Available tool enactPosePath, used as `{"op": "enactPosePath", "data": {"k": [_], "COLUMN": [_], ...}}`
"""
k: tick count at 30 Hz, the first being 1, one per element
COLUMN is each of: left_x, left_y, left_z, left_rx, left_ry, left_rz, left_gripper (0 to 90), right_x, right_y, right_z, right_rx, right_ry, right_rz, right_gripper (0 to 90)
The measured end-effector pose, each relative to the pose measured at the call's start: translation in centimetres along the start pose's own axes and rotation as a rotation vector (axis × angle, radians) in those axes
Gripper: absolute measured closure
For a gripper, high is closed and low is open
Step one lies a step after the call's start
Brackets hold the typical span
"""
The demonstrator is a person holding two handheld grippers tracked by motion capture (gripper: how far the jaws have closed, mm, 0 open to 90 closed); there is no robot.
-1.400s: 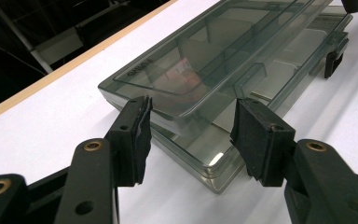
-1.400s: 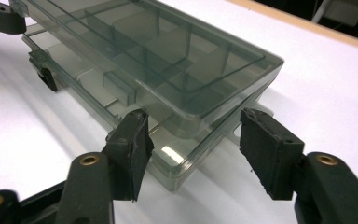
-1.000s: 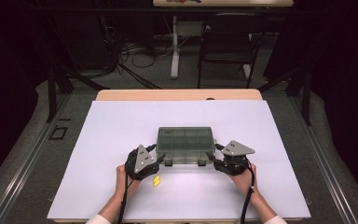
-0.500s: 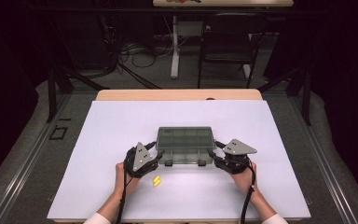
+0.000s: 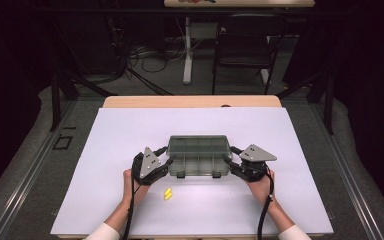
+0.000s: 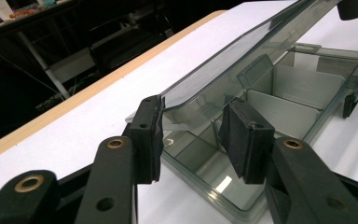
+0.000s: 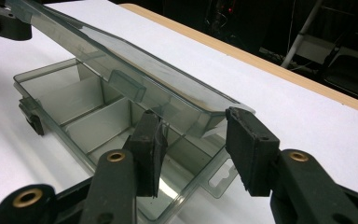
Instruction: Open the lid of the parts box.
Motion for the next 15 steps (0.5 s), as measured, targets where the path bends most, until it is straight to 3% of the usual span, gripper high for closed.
{"op": "enactPosePath", "data": {"k": [15], "left_x": [-0.1], "left_y": [-1.1], "left_z": [0.9], "left_rx": [0.007], "left_ry": [0.006], "left_rz": [-0.005], "left_gripper": [64.5], "right_x": [-0.4], "right_y": [0.6], "right_z": [1.2], "right_rx": [0.006], "right_ry": [-0.014], "right_rz": [-0.023], "right_gripper": [59.6]}}
Point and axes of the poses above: each handheld gripper's, and its own axes: x roughly backward along the jaws, z roughly out of its top, y roughly to its right, the point moved 7 cm from there along -x, roughly forward along the jaws, and after that the axes turned 9 degrees about -z, right-handed, at the moved point
